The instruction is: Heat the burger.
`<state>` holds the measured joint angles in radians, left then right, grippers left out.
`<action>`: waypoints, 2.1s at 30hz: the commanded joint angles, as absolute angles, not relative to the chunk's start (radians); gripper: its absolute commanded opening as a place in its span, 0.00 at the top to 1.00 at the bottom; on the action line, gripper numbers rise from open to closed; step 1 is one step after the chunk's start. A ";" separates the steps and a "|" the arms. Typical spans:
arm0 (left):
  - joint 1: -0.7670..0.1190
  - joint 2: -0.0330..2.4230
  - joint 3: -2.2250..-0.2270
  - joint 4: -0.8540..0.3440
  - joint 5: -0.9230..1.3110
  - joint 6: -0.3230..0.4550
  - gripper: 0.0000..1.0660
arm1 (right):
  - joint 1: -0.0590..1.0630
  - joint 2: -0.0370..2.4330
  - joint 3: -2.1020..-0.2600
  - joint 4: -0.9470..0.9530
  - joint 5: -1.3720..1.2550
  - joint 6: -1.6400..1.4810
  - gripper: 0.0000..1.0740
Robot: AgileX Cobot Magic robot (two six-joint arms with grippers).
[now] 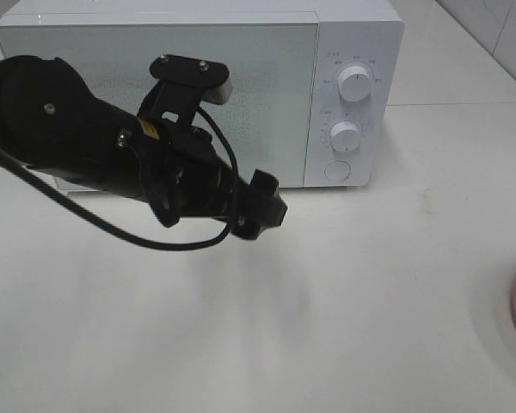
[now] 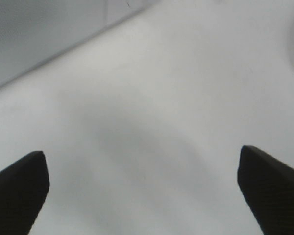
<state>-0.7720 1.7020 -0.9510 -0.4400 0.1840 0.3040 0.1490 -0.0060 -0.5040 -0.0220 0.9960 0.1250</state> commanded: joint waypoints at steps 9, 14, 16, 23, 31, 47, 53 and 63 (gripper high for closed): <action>-0.740 1.613 -0.953 -0.230 0.705 0.239 0.06 | 0.143 -0.031 -0.498 -0.022 0.996 0.109 0.29; -0.617 1.558 -0.953 -0.216 0.836 0.204 0.06 | 0.143 -0.031 -0.498 -0.022 0.996 0.109 0.29; -0.555 1.532 -0.953 -0.216 0.883 0.199 0.06 | 0.143 -0.031 -0.498 -0.022 0.996 0.109 0.29; -0.245 1.409 -0.953 -0.227 1.040 0.173 0.06 | 0.143 -0.031 -0.498 -0.022 0.996 0.109 0.29; -0.046 1.279 -0.908 -0.208 1.087 0.112 0.06 | 0.143 -0.031 -0.498 -0.022 0.996 0.109 0.29; 0.015 0.851 -0.621 -0.154 1.083 0.082 0.06 | 0.143 -0.031 -0.498 -0.022 0.996 0.109 0.29; 0.015 0.687 -0.515 -0.150 1.071 0.063 0.06 | 0.143 -0.031 -0.498 -0.022 0.996 0.109 0.29; 0.015 0.442 -0.517 -0.108 1.071 0.031 0.06 | 0.143 -0.031 -0.498 -0.022 0.996 0.110 0.29</action>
<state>0.0110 0.4790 -0.5220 -0.1090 1.0820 0.0410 0.1490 -0.0060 -0.5040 -0.0220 0.9960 0.1250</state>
